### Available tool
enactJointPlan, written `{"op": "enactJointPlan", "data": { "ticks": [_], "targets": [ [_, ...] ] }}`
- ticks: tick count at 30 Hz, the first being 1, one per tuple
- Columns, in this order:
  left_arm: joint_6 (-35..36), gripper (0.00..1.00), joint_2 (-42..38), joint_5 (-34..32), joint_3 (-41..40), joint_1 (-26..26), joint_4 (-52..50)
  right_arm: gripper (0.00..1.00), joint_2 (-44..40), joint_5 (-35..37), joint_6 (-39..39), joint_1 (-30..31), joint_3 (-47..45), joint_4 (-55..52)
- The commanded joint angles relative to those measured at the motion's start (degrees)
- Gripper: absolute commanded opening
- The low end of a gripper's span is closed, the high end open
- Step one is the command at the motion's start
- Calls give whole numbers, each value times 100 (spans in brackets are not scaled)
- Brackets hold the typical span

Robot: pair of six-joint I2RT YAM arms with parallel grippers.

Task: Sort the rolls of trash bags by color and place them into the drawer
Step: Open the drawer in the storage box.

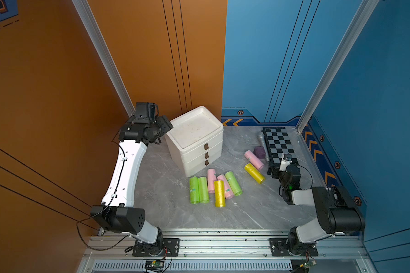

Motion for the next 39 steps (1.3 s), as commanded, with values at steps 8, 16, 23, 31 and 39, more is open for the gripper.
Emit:
{"op": "enactJointPlan", "data": {
  "ticks": [8,16,23,31,39],
  "targets": [
    [299,50,1175,1178,1273,295,-117,100,18,-84,36,-7,89,-116],
    [820,0,1346,1524,1232,372,-121,100,19,-84,39,-8,89,-116],
    [1386,0,1323,1396,995,332,-182,100,19,-85,38,-11,89,-120],
    [1808,0,1870,1261,1656,216,-620,100,19,-83,38,-5,89,-116],
    [2396,0,2658,690,2896,-42,-1362,100,19,-35,55,-6,98,-125]
  ]
}}
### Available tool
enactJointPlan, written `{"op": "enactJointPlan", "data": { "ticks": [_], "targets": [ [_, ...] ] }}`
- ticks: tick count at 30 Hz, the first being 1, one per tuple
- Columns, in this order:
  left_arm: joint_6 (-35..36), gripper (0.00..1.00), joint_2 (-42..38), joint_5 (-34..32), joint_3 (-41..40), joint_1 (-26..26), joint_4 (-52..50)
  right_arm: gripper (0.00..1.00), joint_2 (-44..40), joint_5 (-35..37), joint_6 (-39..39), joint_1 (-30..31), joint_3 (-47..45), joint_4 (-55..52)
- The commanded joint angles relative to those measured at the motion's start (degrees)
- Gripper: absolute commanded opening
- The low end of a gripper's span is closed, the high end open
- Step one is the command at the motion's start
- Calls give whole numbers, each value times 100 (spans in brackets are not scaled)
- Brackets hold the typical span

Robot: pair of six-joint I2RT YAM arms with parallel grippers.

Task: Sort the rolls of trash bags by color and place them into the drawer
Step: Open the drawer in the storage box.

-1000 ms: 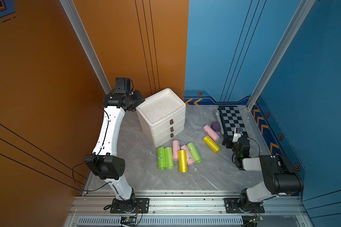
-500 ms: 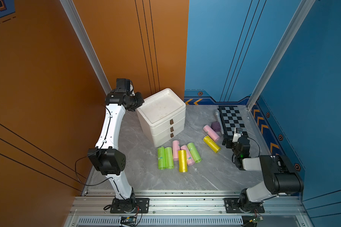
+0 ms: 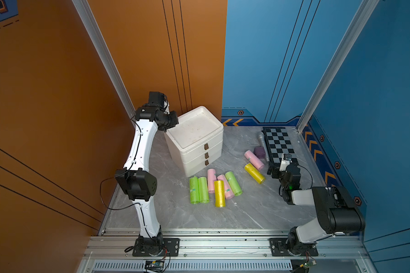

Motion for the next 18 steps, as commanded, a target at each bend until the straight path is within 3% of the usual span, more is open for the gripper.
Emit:
{"op": "enactJointPlan", "data": {
  "ticks": [1,4,18],
  "targets": [
    [447,0,314,-449,535,-73,-571,100,19,-34,52,-7,98,-127],
    [578,0,502,-606,822,-89,-758,100,21,-17,59,-9,97,-133],
    [1160,0,393,-1661,610,-279,-1009,100,19,-17,56,-12,98,-133]
  ]
}}
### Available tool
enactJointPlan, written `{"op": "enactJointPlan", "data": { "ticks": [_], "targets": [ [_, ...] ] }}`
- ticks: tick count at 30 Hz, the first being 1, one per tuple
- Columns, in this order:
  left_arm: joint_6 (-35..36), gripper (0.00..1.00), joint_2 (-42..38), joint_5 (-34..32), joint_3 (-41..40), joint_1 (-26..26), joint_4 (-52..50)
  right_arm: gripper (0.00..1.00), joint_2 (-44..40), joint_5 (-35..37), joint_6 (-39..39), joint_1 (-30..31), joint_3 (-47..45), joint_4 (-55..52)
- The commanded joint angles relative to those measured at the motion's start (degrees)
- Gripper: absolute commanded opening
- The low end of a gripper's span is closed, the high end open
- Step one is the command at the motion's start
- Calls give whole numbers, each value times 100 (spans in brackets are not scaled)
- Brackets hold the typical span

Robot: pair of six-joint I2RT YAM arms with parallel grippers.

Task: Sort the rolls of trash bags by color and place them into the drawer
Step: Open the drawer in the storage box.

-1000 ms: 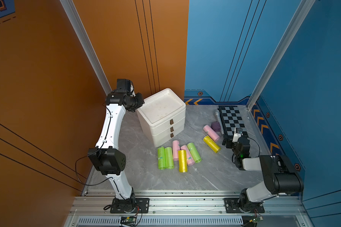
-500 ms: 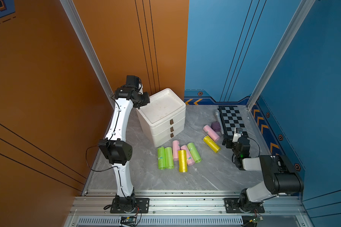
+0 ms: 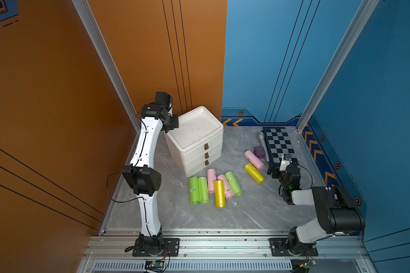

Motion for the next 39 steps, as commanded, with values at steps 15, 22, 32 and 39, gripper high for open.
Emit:
{"op": "enactJointPlan", "data": {
  "ticks": [15,22,32,39],
  "targets": [
    [385,0,-2,-356,-652,-120,-257,100,19,-16,55,-15,103,-133],
    [397,0,-2,-223,-762,-111,-333,100,-178,107,108,-12,246,-493],
    [424,0,-32,-25,-854,-135,-468,100,-1732,-508,1126,201,2017,-3829],
    [398,0,-150,215,-915,-125,-487,87,-1269,-1950,3022,697,2953,-4153]
  ]
}}
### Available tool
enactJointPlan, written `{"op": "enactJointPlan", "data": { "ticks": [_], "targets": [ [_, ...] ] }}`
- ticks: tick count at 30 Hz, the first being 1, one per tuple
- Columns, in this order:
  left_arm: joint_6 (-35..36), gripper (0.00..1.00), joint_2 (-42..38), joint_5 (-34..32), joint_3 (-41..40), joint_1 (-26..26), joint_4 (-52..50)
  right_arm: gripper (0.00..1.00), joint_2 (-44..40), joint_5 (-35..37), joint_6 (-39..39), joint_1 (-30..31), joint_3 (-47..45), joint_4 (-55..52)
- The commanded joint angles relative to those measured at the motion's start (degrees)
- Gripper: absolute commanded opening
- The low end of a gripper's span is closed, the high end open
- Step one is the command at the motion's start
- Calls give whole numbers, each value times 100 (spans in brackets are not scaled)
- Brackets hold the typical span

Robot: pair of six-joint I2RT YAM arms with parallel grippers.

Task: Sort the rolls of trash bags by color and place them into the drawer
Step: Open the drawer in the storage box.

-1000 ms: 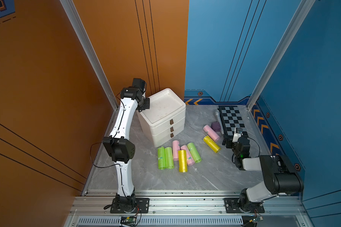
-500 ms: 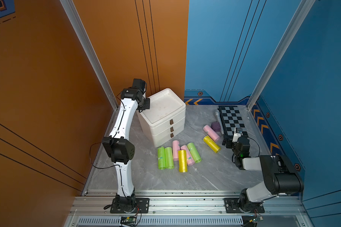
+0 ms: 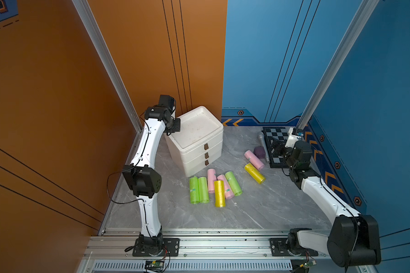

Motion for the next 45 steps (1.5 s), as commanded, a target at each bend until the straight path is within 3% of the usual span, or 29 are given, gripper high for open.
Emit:
{"op": "enactJointPlan", "data": {
  "ticks": [1,5,8,12,14,20,30,34,37,45],
  "targets": [
    [44,0,46,391,-257,-13,-731,88,342,-771,1210,454,387,-725],
    [-28,0,15,624,-275,-5,-721,96,620,-172,1521,1195,1148,-1675],
    [-108,0,29,867,-258,16,-719,100,489,1066,483,2025,1424,-1996],
    [-143,0,16,998,-264,4,-715,84,303,2352,46,2666,1177,-1588],
    [-159,0,-11,1006,-267,3,-715,87,162,2065,392,2602,798,-1054],
    [-170,0,-78,1038,-248,-16,-712,89,311,406,2497,2088,-560,1720],
    [-202,0,-209,1102,-214,-65,-712,85,2112,-781,3492,2235,25,3252],
    [-159,0,-257,1066,-297,-86,-707,85,2915,-806,3752,2383,458,3822],
    [-161,0,-267,1089,-351,-97,-699,84,3345,-982,3731,2556,956,3670],
    [-124,0,-295,1108,-381,-151,-698,83,3711,-923,3670,3080,1506,3714]
  ]
}}
